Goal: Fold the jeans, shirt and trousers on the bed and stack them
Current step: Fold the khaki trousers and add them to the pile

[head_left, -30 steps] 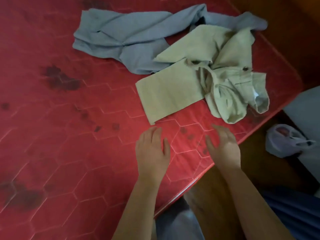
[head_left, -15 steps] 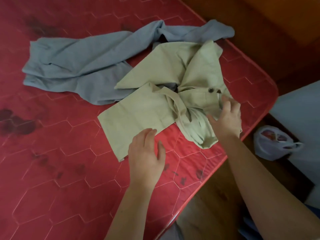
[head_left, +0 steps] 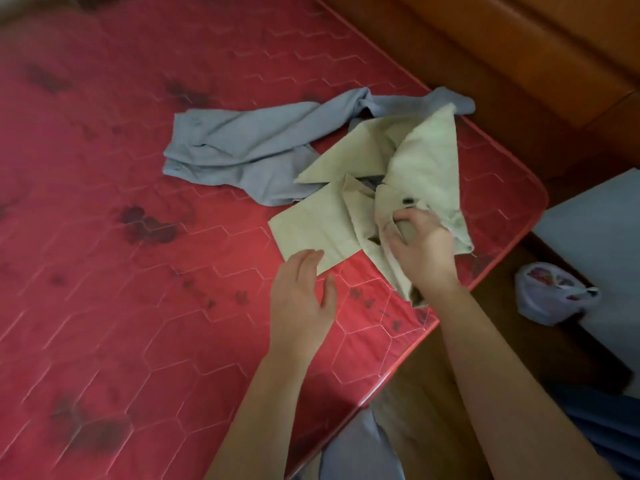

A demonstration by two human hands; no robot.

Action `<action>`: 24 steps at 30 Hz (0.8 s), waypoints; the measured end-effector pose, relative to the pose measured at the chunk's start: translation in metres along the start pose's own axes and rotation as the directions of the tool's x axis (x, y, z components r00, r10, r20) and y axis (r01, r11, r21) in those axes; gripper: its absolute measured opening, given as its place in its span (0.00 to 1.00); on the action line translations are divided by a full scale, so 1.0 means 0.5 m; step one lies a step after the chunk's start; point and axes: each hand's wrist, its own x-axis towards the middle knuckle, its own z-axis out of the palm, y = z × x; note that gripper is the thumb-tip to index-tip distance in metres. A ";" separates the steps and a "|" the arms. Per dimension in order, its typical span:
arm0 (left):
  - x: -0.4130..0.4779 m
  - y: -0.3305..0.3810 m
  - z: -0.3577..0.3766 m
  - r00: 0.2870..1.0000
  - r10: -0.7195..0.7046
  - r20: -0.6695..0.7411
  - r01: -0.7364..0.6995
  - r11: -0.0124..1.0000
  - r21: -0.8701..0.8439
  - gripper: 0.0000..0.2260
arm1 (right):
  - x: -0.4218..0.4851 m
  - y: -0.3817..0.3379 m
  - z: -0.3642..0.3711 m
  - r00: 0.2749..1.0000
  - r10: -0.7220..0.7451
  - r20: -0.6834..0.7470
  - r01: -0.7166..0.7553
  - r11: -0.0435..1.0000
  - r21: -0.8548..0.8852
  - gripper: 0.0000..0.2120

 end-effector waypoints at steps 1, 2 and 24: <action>-0.012 0.010 -0.036 1.000 0.017 -0.005 -0.018 0.999 -0.027 0.17 | -0.029 -0.047 -0.013 0.999 -0.040 0.010 0.040 0.998 0.045 0.09; -0.022 0.020 -0.073 0.999 0.037 -0.011 -0.038 0.998 -0.051 0.17 | -0.058 -0.090 -0.026 0.997 -0.068 0.023 0.066 0.993 0.095 0.09; -0.191 0.182 -0.682 0.823 0.110 -0.558 -0.267 0.941 -0.207 0.06 | -0.282 -0.789 -0.160 0.997 -0.077 -0.025 0.068 0.628 0.775 0.12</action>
